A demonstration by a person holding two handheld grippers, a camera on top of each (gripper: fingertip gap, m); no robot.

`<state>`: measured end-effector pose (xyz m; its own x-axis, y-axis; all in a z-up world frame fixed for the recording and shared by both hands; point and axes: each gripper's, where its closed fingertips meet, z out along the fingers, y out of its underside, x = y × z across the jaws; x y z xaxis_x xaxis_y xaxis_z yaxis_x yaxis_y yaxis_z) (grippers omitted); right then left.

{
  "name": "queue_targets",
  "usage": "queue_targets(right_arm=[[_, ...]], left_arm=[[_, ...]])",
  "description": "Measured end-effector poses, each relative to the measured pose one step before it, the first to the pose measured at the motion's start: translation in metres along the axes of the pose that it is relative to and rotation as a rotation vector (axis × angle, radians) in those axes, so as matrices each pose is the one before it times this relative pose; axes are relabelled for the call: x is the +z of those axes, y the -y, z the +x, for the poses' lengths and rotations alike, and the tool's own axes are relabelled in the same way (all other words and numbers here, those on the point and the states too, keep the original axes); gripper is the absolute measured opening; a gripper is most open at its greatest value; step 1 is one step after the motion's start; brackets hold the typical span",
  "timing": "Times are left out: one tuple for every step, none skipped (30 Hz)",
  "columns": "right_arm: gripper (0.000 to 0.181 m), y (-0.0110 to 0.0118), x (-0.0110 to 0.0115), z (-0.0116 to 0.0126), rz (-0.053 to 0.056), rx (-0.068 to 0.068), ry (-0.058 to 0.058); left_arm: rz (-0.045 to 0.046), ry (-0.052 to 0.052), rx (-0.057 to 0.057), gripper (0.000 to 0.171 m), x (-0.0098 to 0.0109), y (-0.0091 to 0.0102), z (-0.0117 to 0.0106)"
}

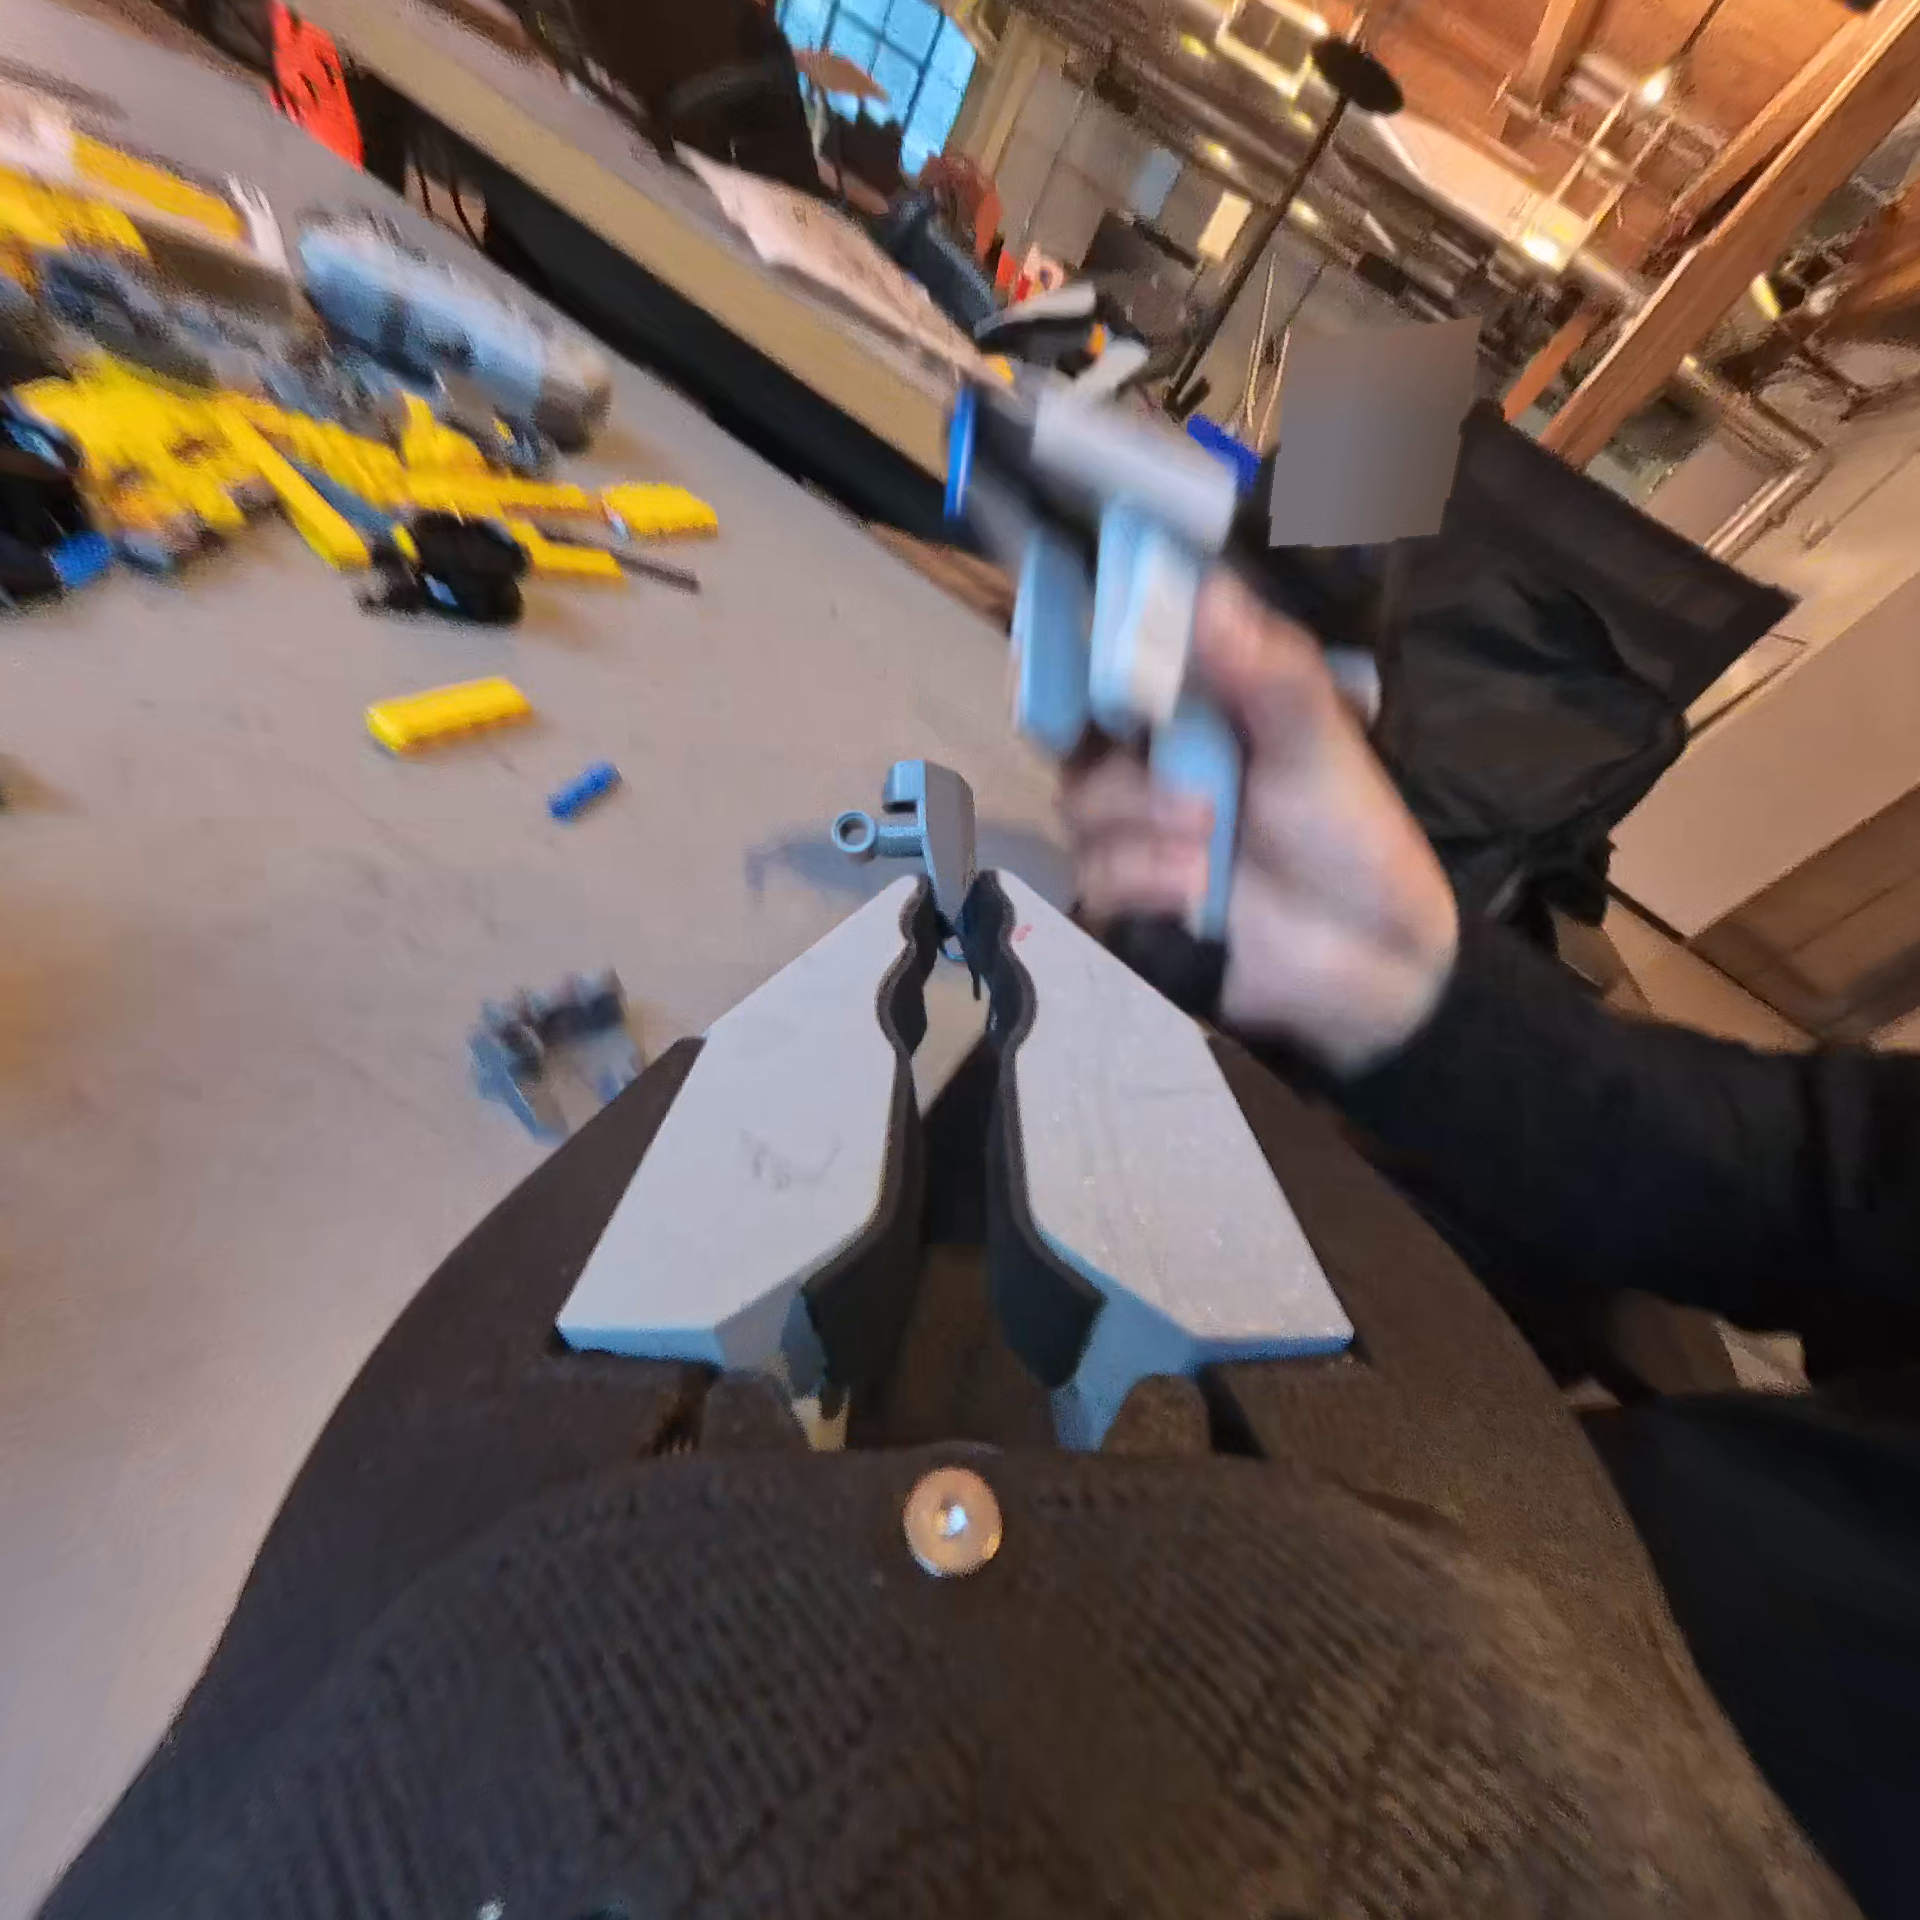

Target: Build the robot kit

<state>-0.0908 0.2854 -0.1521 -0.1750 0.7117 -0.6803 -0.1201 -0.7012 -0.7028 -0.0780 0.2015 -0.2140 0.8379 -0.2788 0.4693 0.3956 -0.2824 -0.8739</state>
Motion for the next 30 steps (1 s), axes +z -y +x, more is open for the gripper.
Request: queue_targets(right_arm=[[0.0, 0.03189, -0.01125, 0.00617, 0.0635, 0.005, 0.0109], [0.0, 0.01261, -0.00388, -0.00043, -0.0269, -0.0376, 0.016], [0.0, 0.00111, -0.00023, -0.00324, -0.0404, -0.048, 0.0024], [0.001, -0.0053, 0.00261, -0.00627, -0.0438, -0.0508, 0.0054], [0.0, -0.00763, 0.00406, -0.00621, -0.0408, -0.0301, 0.0087], [0.001, -0.00511, 0.0034, -0.0061, -0.0155, -0.0074, 0.0178], [0.001, -0.00478, 0.00285, -0.00544, -0.0114, -0.0029, 0.0214], [0.001, -0.00731, 0.00315, -0.00539, -0.0369, -0.0092, 0.0227], [0.001, -0.00579, 0.00178, -0.00378, -0.0356, -0.0248, 0.0057], [0.002, -0.00259, -0.00028, -0.00446, -0.0213, -0.0387, 0.0052], [0.002, -0.00368, -0.00087, -0.00466, -0.0294, -0.0335, 0.0102], [0.002, -0.00616, -0.00122, -0.00158, -0.0419, -0.018, -0.0038], [0.002, -0.0057, -0.00228, 0.00086, -0.0271, -0.0205, -0.0178], [0.002, -0.00723, -0.00251, 0.00112, -0.0301, -0.0239, -0.0144], [0.003, -0.00996, -0.00198, 0.0011, -0.0439, -0.0168, -0.0076], [0.003, -0.00968, -0.00192, 0.00223, -0.0359, -0.0116, -0.0127], [0.003, -0.00921, -0.0018, 0.00286, -0.0279, -0.0103, -0.0174], [0.004, -0.01041, -0.00155, 0.00206, -0.0387, -0.004, -0.0125], [0.004, -0.00872, -0.00204, 0.00188, -0.032, -0.0033, -0.0144], [0.003, -0.0052, -0.0032, 0.00142, -0.0112, -0.0078, -0.0139], [0.003, -0.0038, -0.00393, 0.00094, -0.0066, -0.0073, -0.0113], [0.004, -0.00366, -0.00374, 0.00151, -0.01, -0.0053, -0.0121], [0.004, -0.0026, -0.00387, 0.00232, -0.0063, -0.0058, -0.0169], [0.004, -0.00151, -0.00362, 0.00265, -0.0002, -0.0079, -0.0186], [0.004, -0.00113, -0.00315, 0.00214, 0.0012, -0.0101, -0.014], [0.004, -0.00117, -0.00226, 0.00089, 0.0001, -0.0111, -0.006], [0.004, -0.00109, -0.00163, 0.00035, -0.001, -0.0124, -0.0038], [0.004, -0.00046, -0.00118, 0.00094, 0.0038, -0.0145, -0.0068], [0.004, -0.00016, -0.00045, 0.00141, 0.0043, -0.0103, -0.0087], [0.004, -0.00076, 0.0001, 0.00166, -0.0002, -0.0015, -0.0049]], left_arm=[[-0.02453, -0.0249, -0.0323, 0.006, 0.00142, -0.01526, 0.0044], [-0.01364, -0.0386, -0.0347, 0.006, 0.00369, -0.00783, 0.00593], [0.00931, -0.013, 0.0128, 0.006, 0.00359, 0.00246, 0.00412], [-0.00307, 0.0002, 0.0497, 0.006, 0.00358, 0.00619, 0.00336], [-0.00944, 0.0057, 0.0563, 0.006, 0.00293, 0.00671, 0.00198], [-0.00743, 0.0089, 0.0497, 0.006, 0.00116, 0.00582, 0.00034], [0.0165, -0.0053, 0.0304, 0.006, -0.00135, 0.00668, 0.00122], [0.03772, -0.0389, 0.0067, 0.006, -0.00319, 0.00794, 0.00472], [0.02996, -0.0292, 0.0043, 0.006, -0.00365, 0.00594, 0.00241], [-0.00194, 0.001, 0.0361, 0.006, -0.00306, 0.00129, -0.00213], [-0.04855, 0.0172, 0.0753, 0.006, -0.00127, -0.00523, -0.00459], [-0.0917, 0.0201, 0.0981, 0.006, 0.00115, -0.01145, -0.00435], [-0.08802, 0.0089, 0.0862, 0.006, 0.00277, -0.01065, -0.00054], [-0.07223, -0.0269, 0.0683, 0.006, 0.0047, -0.00763, 0.00668], [-0.08854, -0.0221, 0.0827, 0.006, 0.00614, -0.00889, 0.00675], [-0.0883, 0.0178, 0.0983, 0.006, 0.00563, -0.00687, 0.00168], [-0.06226, 0.0187, 0.1024, 0.006, 0.0042, -0.00221, 0.00145], [-0.03472, 0.0115, 0.0835, 0.006, 0.00277, 0.00171, 0.00117], [-0.02566, 0.0264, 0.0608, 0.006, 0.00228, 0.00225, -0.00291], [-0.02487, 0.024, 0.0539, 0.006, 0.00243, 0.00123, -0.00358], [-0.01742, 0.0189, 0.0507, 0.006, 0.00283, 0.00081, -0.00298], [-0.02053, 0.018, 0.046, 0.006, 0.00324, -0.00046, -0.00225], [-0.03968, 0.0207, 0.0571, 0.006, 0.0042, -0.00338, -0.00148], [-0.05685, 0.0361, 0.082, 0.006, 0.0051, -0.00569, -0.00228], [-0.05947, 0.049, 0.0999, 0.006, 0.00551, -0.00618, -0.00306], [-0.05029, 0.0353, 0.0943, 0.006, 0.00554, -0.00515, -0.00043], [-0.02772, 0.0158, 0.067, 0.006, 0.00492, -0.00242, 0.00212], [-0.00487, 0.032, 0.0283, 0.006, 0.00377, 0.00026, -0.00147], [0.00116, 0.0249, 0.0143, 0.006, 0.00256, 0.00048, -0.00159], [-0.00112, 0.0183, 0.016, 0.006, 0.00202, -0.00003, -0.00153]])
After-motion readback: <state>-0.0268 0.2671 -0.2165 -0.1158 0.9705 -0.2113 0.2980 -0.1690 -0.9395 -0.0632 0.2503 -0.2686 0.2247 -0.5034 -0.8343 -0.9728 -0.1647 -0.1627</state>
